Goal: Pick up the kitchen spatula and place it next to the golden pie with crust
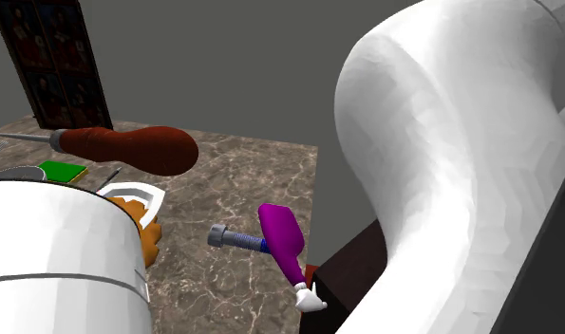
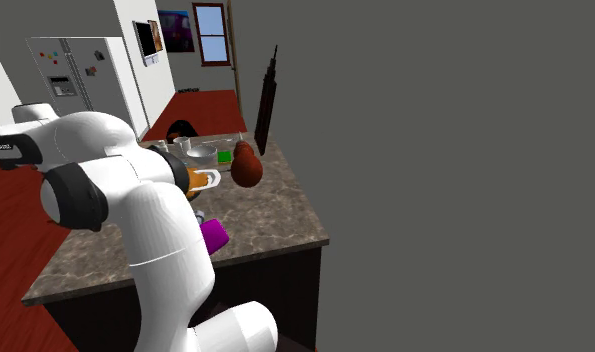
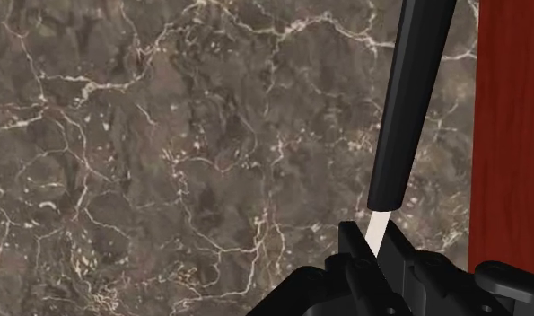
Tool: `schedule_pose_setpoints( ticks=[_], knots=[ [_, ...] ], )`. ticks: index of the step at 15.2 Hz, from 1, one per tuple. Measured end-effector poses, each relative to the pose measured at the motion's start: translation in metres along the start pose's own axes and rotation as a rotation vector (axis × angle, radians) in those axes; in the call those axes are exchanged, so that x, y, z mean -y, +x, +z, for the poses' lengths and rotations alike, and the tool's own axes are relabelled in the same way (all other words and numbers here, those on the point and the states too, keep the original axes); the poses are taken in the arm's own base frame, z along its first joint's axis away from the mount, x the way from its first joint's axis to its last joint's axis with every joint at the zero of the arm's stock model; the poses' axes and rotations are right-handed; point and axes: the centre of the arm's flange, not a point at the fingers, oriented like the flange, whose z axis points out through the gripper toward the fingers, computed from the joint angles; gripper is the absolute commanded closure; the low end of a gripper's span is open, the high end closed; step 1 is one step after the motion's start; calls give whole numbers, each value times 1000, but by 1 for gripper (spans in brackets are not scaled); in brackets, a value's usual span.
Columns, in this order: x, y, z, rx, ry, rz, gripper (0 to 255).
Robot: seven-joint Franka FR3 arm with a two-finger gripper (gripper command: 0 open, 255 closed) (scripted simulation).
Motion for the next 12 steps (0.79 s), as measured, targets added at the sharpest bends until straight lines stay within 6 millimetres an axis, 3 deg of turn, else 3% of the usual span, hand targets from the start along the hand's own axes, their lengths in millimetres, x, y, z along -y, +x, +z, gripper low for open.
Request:
schedule_pose_setpoints(
  ticks=[12],
  knots=[
    [0,4,64,0,0,0,255]
  ],
)
